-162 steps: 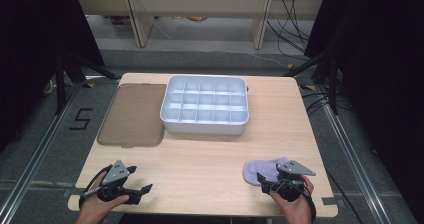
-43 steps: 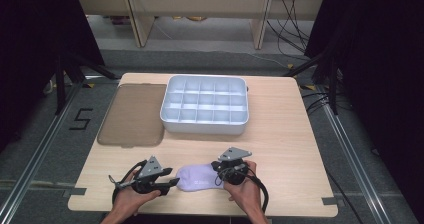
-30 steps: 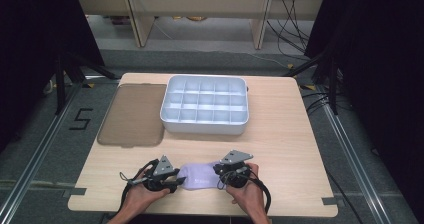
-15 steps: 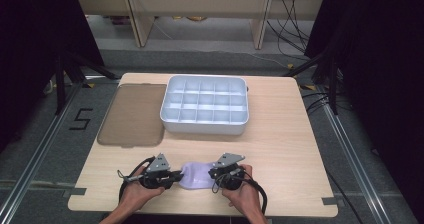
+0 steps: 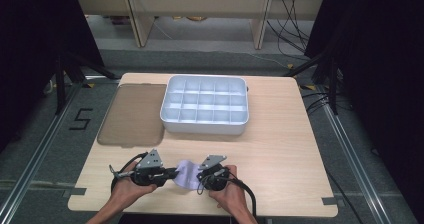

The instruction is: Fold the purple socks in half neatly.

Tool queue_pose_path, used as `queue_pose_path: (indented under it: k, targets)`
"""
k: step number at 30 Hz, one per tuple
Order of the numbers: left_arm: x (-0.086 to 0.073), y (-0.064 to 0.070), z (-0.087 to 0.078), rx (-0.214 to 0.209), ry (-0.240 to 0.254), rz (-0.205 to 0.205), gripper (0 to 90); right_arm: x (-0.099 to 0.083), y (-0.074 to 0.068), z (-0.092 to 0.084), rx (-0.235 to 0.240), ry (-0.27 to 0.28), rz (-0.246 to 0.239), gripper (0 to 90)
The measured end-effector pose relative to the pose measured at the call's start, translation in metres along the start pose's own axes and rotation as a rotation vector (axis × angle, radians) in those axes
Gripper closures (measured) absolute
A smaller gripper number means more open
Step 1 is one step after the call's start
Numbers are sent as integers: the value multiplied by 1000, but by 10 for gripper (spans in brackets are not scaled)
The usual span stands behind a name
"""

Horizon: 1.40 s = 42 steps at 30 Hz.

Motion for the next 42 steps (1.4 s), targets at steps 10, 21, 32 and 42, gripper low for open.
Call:
queue_pose_path:
  k: [10,21,32,42]
  targets:
    - [6,2,-3,-28,-6,13,835,26,14,10,-11,4,-8,869]
    - [9,0,-3,-35,12,3,834,28,18,18,-5,1,26,859]
    - [15,6,0,-38,-4,11,833,-6,46,-23,-30,20,45,844]
    - [25,19,28,-33,-41,33,831,-14,42,-18,-28,-25,27,845]
Point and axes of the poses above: each handheld gripper's, and its own axes: z roughly forward along the jaws, x roughly out of its top, y roughly to its right, the point moved 3 cm from there along z, roughly forward along the jaws, and after that the axes turned 8 degrees about -z, right-handed, at the moved point
